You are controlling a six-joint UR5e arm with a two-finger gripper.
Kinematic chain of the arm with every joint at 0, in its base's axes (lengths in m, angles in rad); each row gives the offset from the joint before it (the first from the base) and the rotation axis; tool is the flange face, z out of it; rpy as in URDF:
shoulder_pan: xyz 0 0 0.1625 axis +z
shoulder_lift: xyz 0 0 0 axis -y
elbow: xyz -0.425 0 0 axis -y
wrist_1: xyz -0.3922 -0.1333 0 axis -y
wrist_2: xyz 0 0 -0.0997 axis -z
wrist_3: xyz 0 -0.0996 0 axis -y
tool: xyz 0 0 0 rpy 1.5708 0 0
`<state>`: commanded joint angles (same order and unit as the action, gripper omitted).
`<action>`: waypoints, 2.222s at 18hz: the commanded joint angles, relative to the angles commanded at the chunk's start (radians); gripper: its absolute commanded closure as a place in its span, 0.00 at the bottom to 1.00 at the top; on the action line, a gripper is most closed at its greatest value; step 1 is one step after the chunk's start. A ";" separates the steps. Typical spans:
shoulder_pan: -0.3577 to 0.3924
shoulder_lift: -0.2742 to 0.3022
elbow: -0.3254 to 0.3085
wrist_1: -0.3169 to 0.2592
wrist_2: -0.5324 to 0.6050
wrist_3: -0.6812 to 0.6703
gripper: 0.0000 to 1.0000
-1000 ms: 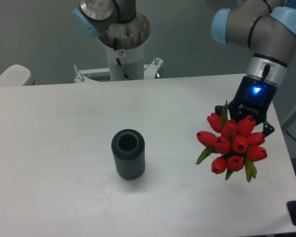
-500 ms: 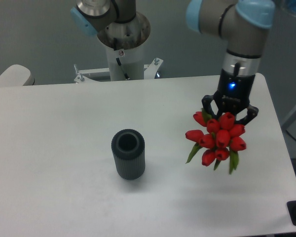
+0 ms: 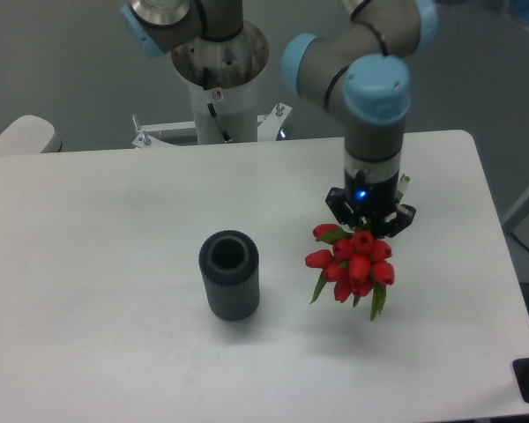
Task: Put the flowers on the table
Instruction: 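Move the held red tulips toward the dark grey vase and lower them, then lower the tulips onto the table beside the vase and open the gripper, then lift the open gripper up and away from the tulips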
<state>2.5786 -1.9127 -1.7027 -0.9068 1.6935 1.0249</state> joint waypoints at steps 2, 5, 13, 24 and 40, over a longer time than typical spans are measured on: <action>0.000 -0.032 0.000 0.022 0.000 -0.005 0.69; 0.000 -0.066 -0.005 0.040 0.000 0.000 0.67; 0.005 -0.104 0.032 0.045 0.000 0.011 0.01; -0.037 -0.117 0.236 0.066 -0.049 0.043 0.00; 0.029 -0.129 0.414 -0.032 -0.199 0.494 0.00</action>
<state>2.6077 -2.0417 -1.2887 -0.9386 1.4941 1.5186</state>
